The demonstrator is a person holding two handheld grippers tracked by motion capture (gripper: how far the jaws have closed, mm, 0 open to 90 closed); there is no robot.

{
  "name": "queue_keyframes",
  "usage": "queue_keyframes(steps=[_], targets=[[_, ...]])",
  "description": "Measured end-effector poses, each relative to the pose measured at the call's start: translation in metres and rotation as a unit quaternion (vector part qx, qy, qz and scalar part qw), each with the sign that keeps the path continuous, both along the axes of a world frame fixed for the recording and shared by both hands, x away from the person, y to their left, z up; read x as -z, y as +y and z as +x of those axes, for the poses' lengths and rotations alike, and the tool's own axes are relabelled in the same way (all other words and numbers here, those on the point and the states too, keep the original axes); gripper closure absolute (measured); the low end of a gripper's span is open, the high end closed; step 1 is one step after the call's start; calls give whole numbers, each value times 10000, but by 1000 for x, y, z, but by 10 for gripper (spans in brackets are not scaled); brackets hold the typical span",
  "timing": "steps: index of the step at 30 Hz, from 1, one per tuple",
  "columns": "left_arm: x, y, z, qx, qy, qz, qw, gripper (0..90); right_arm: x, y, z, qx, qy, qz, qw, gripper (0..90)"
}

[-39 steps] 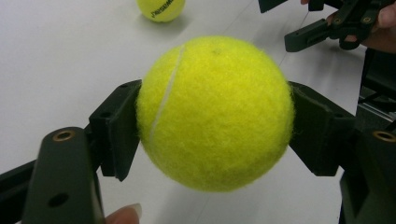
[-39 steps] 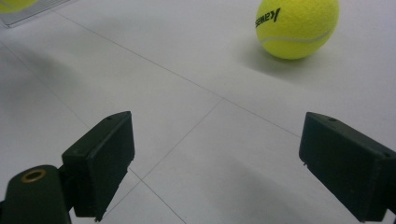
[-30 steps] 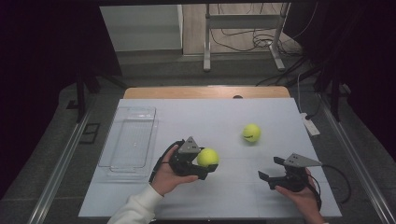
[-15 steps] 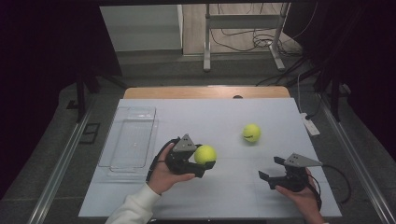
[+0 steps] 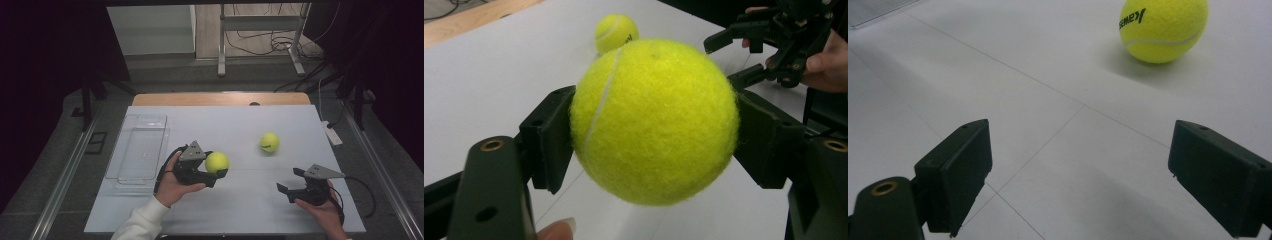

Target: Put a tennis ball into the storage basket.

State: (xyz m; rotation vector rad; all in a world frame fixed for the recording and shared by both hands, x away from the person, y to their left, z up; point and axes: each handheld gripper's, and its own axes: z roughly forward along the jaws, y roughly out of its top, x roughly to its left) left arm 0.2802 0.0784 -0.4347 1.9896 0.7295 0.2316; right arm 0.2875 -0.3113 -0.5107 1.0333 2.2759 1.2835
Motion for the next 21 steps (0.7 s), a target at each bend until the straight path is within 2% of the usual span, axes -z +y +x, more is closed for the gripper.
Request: queue_keyframes(steps=[10, 21], targets=[[-7, 7, -1, -110, -147, -155, 9997, 262, 0, 0, 0, 5, 0, -11, 10000, 112], [-13, 18, 1, -271, -239, -195, 9992, 262, 1, -1, 0, 11, 4, -8, 10000, 112]])
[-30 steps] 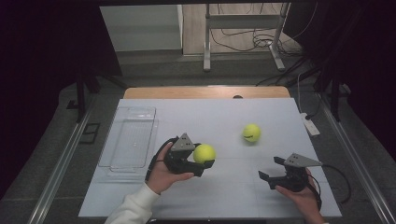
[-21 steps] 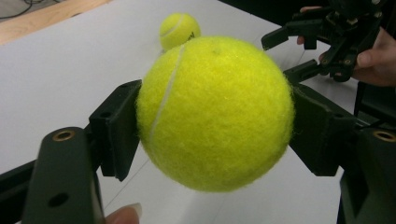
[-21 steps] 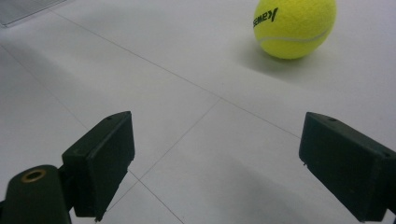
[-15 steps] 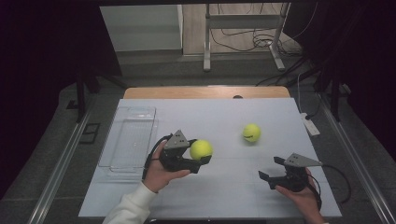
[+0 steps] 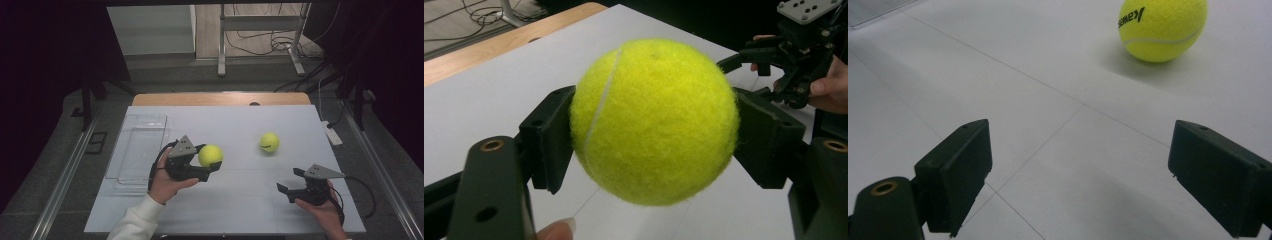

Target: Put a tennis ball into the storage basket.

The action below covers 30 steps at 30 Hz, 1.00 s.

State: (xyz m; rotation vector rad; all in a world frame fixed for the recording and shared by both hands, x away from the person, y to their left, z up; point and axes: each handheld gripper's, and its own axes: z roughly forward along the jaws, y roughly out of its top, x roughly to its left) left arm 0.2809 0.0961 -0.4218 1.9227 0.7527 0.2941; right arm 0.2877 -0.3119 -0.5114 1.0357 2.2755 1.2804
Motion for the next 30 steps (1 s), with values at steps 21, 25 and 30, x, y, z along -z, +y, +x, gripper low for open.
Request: queue_keyframes(steps=[21, 25, 30], targets=[[-14, 14, 3, -192, -147, -180, 9995, 262, 0, 0, 0, 23, 6, -3, 10000, 113], [-15, 17, 4, -250, -177, -174, 9994, 262, 1, 0, 1, 0, 18, -14, 10000, 113], [-15, 22, 7, -376, -159, -164, 9990, 262, 1, 0, 1, 1, 11, -9, 10000, 113]])
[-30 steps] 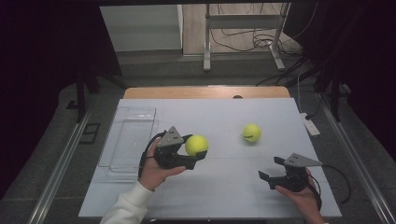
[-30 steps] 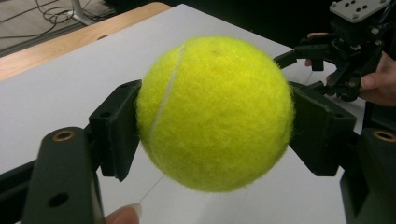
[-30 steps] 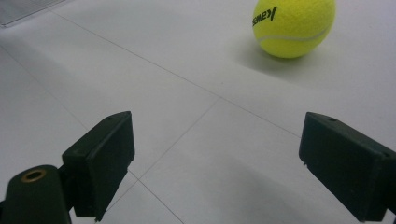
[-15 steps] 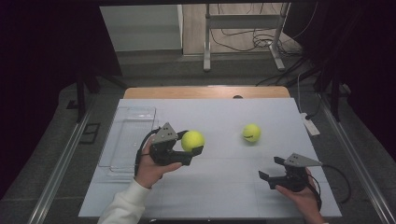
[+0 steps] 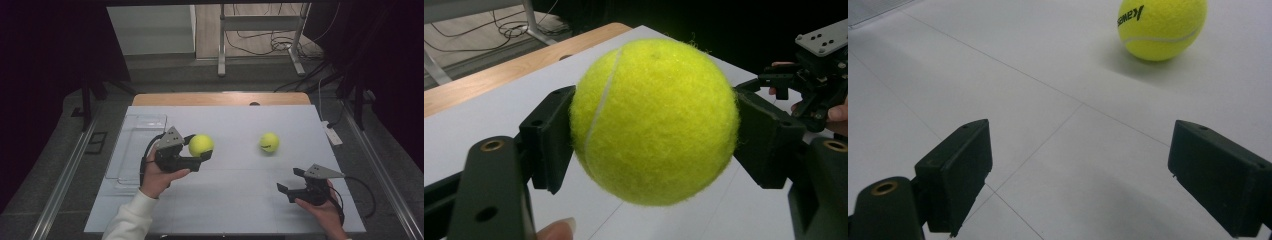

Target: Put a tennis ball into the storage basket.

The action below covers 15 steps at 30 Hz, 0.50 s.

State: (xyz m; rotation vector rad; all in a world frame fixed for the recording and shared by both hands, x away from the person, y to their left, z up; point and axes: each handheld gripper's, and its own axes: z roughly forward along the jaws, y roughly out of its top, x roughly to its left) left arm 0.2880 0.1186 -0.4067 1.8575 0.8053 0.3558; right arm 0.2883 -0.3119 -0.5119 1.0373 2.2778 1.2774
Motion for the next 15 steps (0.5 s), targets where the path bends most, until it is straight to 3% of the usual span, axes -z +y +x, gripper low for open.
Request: queue_keyframes(steps=[15], targets=[[-1, 10, 3, -190, -36, 1, 9998, 262, 0, 0, 0, -2, 3, -5, 10000, 113]])
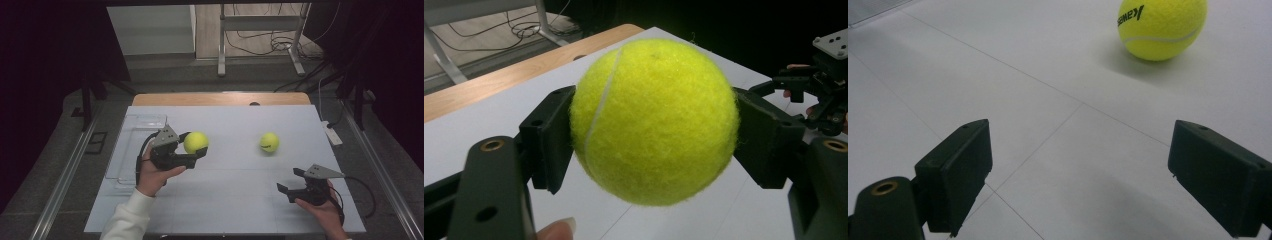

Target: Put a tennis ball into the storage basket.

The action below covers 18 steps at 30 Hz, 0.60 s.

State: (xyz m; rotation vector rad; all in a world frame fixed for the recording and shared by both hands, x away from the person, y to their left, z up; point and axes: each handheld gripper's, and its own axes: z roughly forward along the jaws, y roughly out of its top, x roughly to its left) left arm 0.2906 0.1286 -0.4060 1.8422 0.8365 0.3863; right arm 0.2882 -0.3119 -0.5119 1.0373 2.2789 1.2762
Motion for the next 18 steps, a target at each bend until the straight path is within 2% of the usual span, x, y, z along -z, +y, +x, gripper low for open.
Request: queue_keyframes(steps=[18], targets=[[2, 21, 6, -371, 7, -52, 9993, 262, 0, 0, 0, 4, 6, -11, 10000, 113]])
